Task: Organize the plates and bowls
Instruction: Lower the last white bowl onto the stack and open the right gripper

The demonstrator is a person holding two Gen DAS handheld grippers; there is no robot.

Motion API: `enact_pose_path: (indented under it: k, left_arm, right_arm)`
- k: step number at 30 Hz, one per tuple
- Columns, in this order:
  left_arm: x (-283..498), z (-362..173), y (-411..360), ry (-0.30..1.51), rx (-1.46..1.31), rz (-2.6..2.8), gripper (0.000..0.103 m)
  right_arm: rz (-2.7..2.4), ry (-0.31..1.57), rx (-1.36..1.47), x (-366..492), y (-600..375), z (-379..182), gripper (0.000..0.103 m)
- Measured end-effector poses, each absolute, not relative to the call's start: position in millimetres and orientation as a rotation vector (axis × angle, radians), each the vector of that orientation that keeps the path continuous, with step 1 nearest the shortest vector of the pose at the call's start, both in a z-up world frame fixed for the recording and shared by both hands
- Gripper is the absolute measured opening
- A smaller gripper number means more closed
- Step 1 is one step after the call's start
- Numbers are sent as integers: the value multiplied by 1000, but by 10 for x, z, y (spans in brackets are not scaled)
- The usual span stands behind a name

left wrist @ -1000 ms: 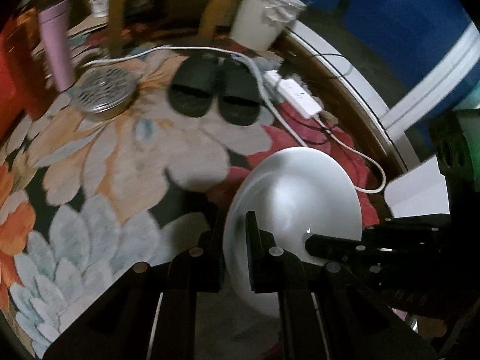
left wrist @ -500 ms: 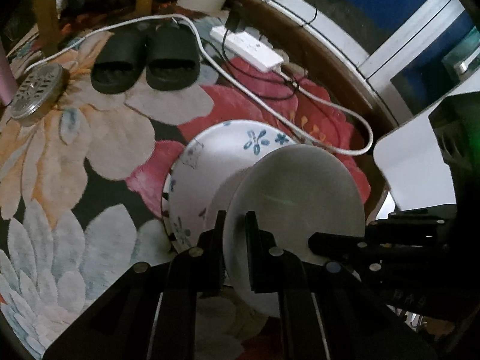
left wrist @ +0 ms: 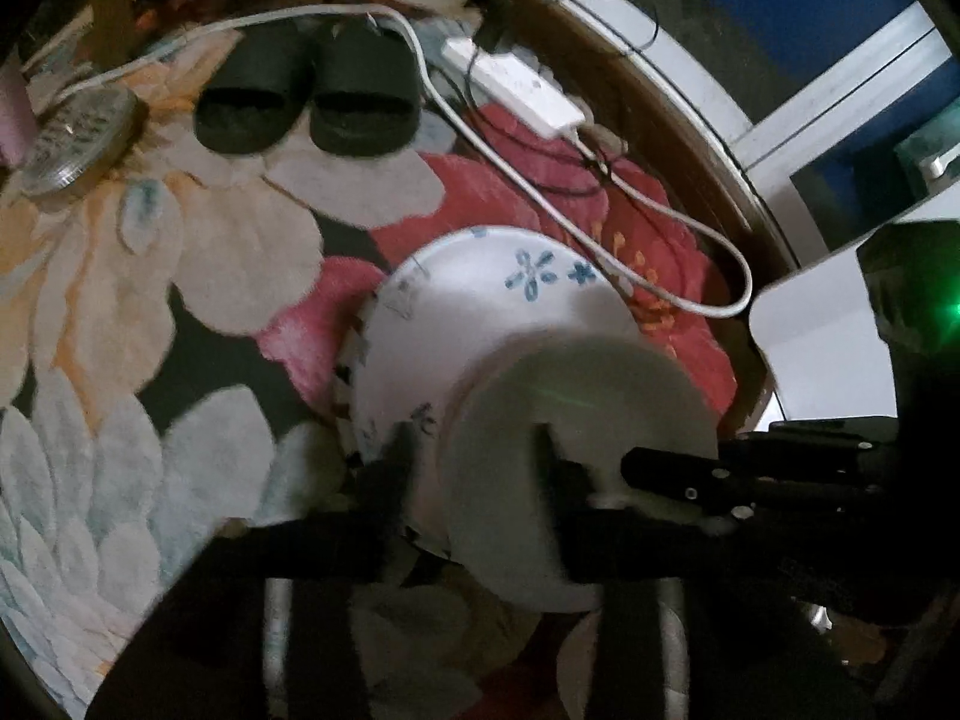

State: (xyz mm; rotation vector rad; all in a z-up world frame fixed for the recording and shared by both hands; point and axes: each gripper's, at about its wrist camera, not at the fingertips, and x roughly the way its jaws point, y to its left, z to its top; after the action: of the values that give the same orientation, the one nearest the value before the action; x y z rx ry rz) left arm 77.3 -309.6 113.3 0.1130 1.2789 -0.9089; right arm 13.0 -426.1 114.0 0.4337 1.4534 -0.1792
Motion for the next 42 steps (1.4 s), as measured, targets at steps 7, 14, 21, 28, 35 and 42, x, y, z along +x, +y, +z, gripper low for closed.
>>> enact_pose_path:
  k: [7,14,21,28,35,42]
  left_arm:
    - [841,1285,-2998,1221,91,-896,91]
    - [864,1219,-2907,1217,118,-848,101]
    - [902,1176,-2799,1214,128,-797,102]
    - [948,1183,-2694,1205,125,-766,102]
    - [978,1174,-2585,1207,119,-744,102]
    - [988,1172,-2466,1216,109,-727,102]
  right_arm:
    - [-207,1435,441,154,-4290,1185,17]
    - [-242,1401,395,182,-4269,1297,17]
    - [-292,1336,274,226,-4197,1428,81]
    - [-300,1338,269,233,-4172,1416,90]
    - [-301,1329,264,241,-4072,1411,90]
    - [-297,1330,289,260,-4001,1394,90]
